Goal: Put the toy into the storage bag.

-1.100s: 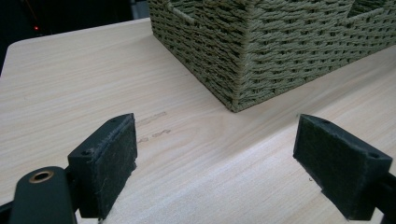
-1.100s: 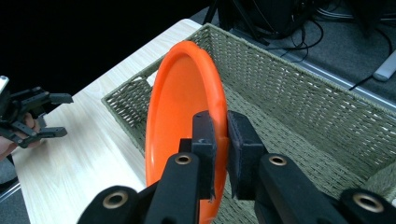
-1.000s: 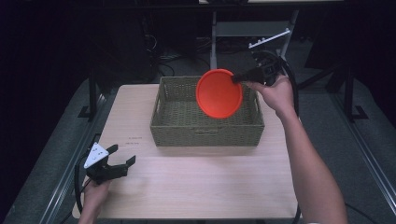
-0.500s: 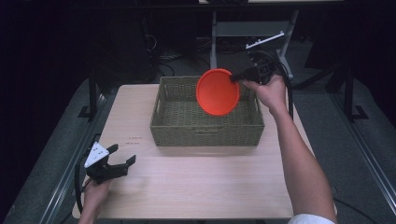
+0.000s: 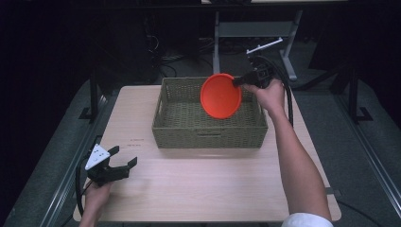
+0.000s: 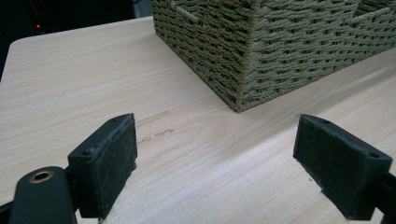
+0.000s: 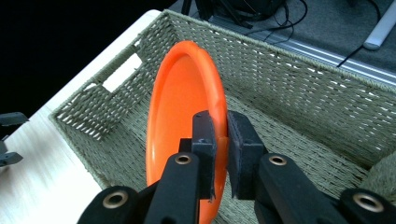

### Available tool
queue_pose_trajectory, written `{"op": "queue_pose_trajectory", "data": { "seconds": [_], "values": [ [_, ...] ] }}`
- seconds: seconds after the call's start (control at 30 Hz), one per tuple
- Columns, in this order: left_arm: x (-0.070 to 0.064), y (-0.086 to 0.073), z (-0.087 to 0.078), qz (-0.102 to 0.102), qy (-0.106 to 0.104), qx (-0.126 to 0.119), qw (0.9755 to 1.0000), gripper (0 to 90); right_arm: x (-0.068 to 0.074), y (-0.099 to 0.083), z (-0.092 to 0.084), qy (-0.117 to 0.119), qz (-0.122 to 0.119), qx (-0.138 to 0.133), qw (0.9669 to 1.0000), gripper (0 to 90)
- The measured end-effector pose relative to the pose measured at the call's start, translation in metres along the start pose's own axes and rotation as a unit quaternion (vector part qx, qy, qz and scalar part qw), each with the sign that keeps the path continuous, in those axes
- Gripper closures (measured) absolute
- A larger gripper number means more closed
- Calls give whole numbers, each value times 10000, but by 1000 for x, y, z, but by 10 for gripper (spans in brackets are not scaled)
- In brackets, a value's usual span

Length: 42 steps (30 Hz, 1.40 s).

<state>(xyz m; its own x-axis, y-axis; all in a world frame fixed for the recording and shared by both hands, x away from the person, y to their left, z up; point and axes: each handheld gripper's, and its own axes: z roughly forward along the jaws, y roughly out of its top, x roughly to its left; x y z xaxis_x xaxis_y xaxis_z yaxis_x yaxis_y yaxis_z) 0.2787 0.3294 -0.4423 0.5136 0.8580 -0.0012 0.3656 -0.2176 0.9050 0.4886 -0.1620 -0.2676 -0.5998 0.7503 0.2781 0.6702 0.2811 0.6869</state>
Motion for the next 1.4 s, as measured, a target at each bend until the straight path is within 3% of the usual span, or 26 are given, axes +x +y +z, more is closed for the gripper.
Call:
{"op": "queue_pose_trajectory", "data": {
  "seconds": [0.3, 0.73, 1.4],
  "values": [
    [-1, 0, 1, -10, -7, 5, 10000, 129, -1, -2, 8, -73, 86, 80, 9999, 820],
    [-2, 0, 2, 42, -11, 43, 10000, 129, -23, -23, 31, -49, 460, 266, 9986, 820],
    [-2, 1, 1, 61, -22, 7, 10000, 129, -23, -28, 62, -40, 545, 677, 9962, 820]
  ]
}}
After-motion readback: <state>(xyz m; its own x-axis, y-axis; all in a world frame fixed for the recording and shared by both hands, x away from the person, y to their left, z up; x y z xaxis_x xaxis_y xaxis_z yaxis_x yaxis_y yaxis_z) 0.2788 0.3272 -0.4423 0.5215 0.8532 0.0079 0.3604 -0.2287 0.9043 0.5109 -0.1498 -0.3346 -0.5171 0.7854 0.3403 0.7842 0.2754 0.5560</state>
